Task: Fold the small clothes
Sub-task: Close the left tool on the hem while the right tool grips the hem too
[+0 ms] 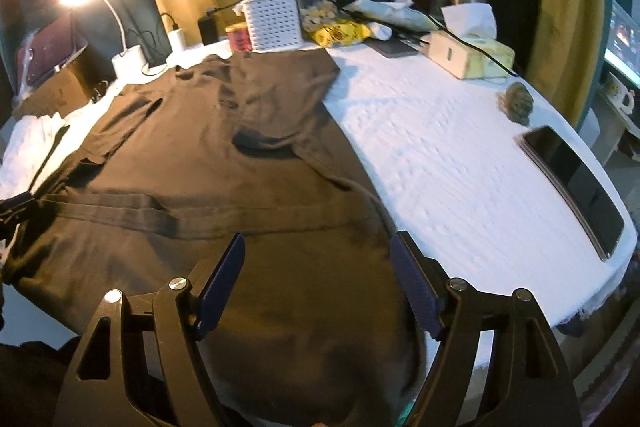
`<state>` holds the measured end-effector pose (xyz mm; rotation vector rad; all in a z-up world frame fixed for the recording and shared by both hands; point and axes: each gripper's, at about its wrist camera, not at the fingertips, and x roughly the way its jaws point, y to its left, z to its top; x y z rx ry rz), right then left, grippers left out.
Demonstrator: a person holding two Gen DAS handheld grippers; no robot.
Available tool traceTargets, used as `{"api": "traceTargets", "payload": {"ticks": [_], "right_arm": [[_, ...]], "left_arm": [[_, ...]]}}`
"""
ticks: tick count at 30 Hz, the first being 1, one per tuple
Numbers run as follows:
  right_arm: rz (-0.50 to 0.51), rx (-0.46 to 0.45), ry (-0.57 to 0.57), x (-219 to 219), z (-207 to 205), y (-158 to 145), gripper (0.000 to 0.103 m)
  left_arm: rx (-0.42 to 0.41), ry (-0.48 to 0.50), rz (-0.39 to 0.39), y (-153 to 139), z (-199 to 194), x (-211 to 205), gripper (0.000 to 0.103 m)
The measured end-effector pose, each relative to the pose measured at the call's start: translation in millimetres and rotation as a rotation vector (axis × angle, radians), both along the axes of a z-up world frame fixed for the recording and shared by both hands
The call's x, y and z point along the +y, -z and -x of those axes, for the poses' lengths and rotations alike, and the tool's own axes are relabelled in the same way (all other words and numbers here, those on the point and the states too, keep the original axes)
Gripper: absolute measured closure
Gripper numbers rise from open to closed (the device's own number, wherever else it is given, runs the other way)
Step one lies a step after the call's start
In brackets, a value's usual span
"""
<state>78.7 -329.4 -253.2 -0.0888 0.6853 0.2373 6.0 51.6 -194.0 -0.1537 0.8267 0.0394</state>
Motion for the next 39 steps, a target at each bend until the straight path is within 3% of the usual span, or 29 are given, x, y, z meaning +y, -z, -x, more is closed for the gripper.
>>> {"api": "traceTargets", "payload": {"ticks": [6,9,16,17,18,20,22,23,31,39], "right_arm": [[-0.003,0.008,0.005,-8.6,-10.1,8.5,0.031],[0.005,0.025,-0.005,-7.9,-16.2,14.5,0.037],[0.037,0.022,-0.017,-3.1,-22.5,19.9,0.038],[0.042,0.018,-0.017,-2.7,-22.4,20.0,0.044],[0.058,0.007,-0.011,-2.0,-22.4,19.7,0.064],[0.06,0.006,-0.011,-3.2,-23.4,18.2,0.084],[0.072,0.002,-0.013,-3.1,-21.6,16.1,0.089],[0.081,-0.002,-0.015,-2.6,-20.3,15.5,0.091],[0.11,-0.033,0.007,-6.4,-7.0,6.9,0.093],[0.084,-0.024,0.008,-13.0,-4.2,5.2,0.093]], "left_arm": [[0.024,-0.045,0.005,10.3,10.2,20.9,0.026],[0.03,-0.051,0.009,12.6,13.7,26.6,0.04],[0.06,-0.046,0.023,21.5,14.1,33.2,0.044],[0.06,-0.046,0.023,21.5,14.1,33.5,0.047],[0.063,-0.048,0.011,22.2,14.0,33.4,0.059],[0.066,-0.052,-0.004,23.2,13.7,35.1,0.067],[0.07,-0.039,0.019,22.1,15.7,38.2,0.081],[0.074,-0.035,0.02,21.0,17.1,38.4,0.081],[0.054,-0.073,0.001,7.0,36.1,49.0,0.081],[0.089,-0.085,0.024,23.4,25.4,52.3,0.08]]}}
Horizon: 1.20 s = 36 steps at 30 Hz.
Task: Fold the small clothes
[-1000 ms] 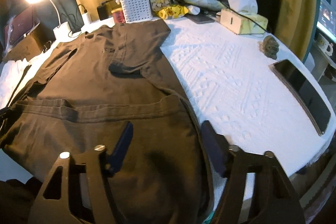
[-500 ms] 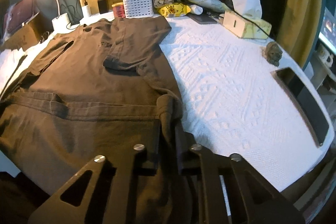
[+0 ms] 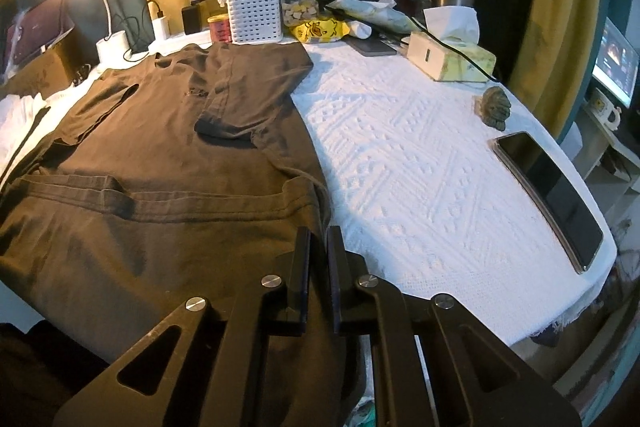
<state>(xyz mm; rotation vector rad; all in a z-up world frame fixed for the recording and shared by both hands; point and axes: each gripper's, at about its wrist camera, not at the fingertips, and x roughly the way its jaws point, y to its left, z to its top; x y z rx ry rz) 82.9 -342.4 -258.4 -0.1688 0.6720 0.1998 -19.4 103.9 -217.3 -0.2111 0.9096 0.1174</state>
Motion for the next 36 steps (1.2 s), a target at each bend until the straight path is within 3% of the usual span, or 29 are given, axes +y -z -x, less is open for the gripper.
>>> {"api": "traceTargets", "payload": {"ticks": [8,12,14,15,17,18,20,29,34,36], "right_arm": [[-0.009,0.034,-0.01,5.6,-14.3,8.3,0.09],[0.005,0.037,-0.008,9.7,-21.5,11.0,0.083],[0.009,0.024,-0.013,9.9,-20.7,9.9,0.084],[0.008,0.016,-0.019,9.9,-19.1,8.3,0.087],[0.015,0.003,-0.034,10.5,-14.6,4.8,0.093],[0.019,-0.003,-0.038,10.8,-13.0,3.1,0.093],[0.029,-0.013,-0.037,11.4,-9.9,-0.7,0.093],[0.033,-0.014,-0.032,6.3,0.2,-2.9,0.093],[0.029,0.017,-0.038,8.6,-5.5,4.3,0.092],[0.02,0.018,-0.055,10.2,-7.0,4.7,0.064]], "left_arm": [[0.003,0.028,-0.04,0.0,-3.7,-4.1,0.074],[-0.003,0.05,-0.072,2.0,-7.4,-11.4,0.058],[-0.008,0.052,-0.101,2.7,-9.1,-15.1,0.059],[-0.01,0.056,-0.109,2.8,-9.5,-15.9,0.059],[-0.016,0.067,-0.116,1.8,-8.0,-16.9,0.077],[-0.012,0.087,-0.118,0.8,-7.8,-18.8,0.099],[-0.012,0.098,-0.146,-0.7,-6.1,-22.7,0.099],[-0.092,0.103,-0.143,-30.3,14.6,-28.0,0.099],[-0.127,0.051,-0.118,-43.3,28.2,-13.4,0.099],[-0.135,0.024,-0.109,-46.0,33.5,-7.0,0.099]]}}
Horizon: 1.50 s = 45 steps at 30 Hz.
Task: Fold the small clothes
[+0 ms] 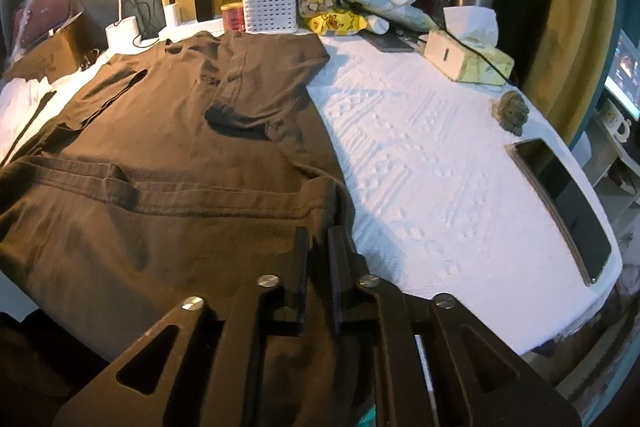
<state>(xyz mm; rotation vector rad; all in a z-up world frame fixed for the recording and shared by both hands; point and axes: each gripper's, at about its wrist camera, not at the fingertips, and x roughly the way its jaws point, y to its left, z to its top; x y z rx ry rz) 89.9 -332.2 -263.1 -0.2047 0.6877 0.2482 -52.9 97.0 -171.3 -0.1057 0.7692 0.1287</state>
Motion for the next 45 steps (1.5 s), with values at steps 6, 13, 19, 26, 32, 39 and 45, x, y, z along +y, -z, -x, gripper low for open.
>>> {"api": "traceTargets", "payload": {"ticks": [6,13,19,26,32,39,45], "right_arm": [[0.031,0.013,-0.055,12.8,-10.3,4.6,0.058],[0.02,0.007,-0.069,16.7,-20.5,7.5,0.065],[0.023,-0.01,-0.068,15.6,-13.4,-2.8,0.097],[-0.039,-0.107,-0.059,7.6,4.8,-43.1,0.098],[-0.048,-0.161,-0.042,7.0,9.1,-65.6,0.098],[-0.064,-0.186,-0.011,4.2,1.1,-79.2,0.098],[-0.072,-0.205,0.003,5.3,-10.3,-88.7,0.098]], "left_arm": [[0.002,-0.057,0.011,-0.1,13.3,12.7,0.099],[0.01,-0.076,0.025,3.6,18.2,15.4,0.099],[-0.024,-0.072,0.02,-4.8,16.3,16.1,0.099],[-0.059,-0.056,-0.02,-17.4,6.6,14.7,0.099],[-0.094,-0.042,-0.029,-26.8,-7.2,17.8,0.099],[-0.124,-0.018,-0.047,-41.7,-28.5,21.6,0.099],[-0.142,0.0,-0.061,-50.8,-46.4,21.8,0.099]]}}
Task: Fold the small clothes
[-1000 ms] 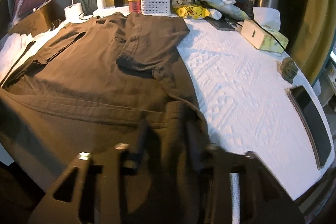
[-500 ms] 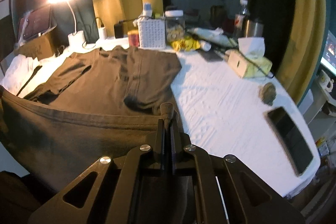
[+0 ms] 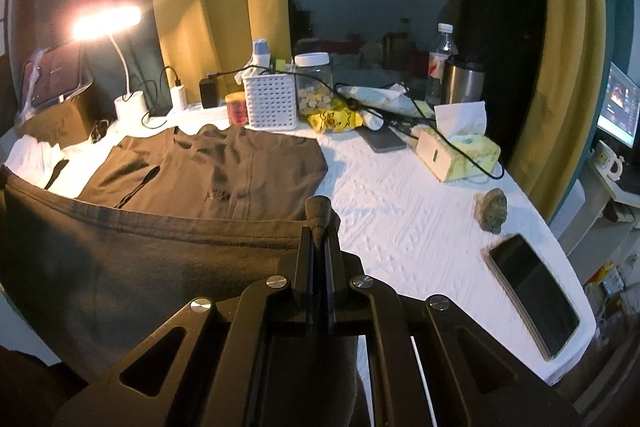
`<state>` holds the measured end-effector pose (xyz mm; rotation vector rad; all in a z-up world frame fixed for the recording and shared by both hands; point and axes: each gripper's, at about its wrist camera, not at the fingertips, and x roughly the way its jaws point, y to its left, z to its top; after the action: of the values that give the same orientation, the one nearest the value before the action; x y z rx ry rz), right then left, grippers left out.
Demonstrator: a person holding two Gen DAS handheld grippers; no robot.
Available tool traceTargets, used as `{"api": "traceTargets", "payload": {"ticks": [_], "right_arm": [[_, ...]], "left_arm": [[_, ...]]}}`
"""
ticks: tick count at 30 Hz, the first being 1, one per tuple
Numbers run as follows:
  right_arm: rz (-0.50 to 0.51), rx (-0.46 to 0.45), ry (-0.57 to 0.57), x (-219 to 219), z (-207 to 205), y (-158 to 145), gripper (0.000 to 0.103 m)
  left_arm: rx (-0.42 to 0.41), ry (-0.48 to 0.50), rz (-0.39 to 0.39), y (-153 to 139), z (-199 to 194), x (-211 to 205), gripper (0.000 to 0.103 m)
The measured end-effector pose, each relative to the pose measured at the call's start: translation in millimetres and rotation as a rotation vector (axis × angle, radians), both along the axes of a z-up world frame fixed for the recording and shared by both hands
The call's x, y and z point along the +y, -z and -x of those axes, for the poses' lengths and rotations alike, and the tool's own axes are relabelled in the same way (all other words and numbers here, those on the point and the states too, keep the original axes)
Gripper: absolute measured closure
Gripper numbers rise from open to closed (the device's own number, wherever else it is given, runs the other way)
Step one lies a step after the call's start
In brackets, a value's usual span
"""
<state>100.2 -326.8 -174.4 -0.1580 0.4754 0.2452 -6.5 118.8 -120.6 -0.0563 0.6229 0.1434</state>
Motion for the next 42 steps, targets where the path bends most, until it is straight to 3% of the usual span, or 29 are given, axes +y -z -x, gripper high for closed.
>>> {"api": "traceTargets", "payload": {"ticks": [16,42], "right_arm": [[-0.017,-0.045,0.012,7.5,-46.6,-25.4,0.098],[0.01,-0.076,-0.011,39.5,-161.5,-41.6,0.098]], "left_arm": [[-0.042,0.021,-0.003,-18.4,-55.0,9.6,0.099],[-0.057,0.023,-0.061,-16.3,-158.6,38.5,0.099]]}}
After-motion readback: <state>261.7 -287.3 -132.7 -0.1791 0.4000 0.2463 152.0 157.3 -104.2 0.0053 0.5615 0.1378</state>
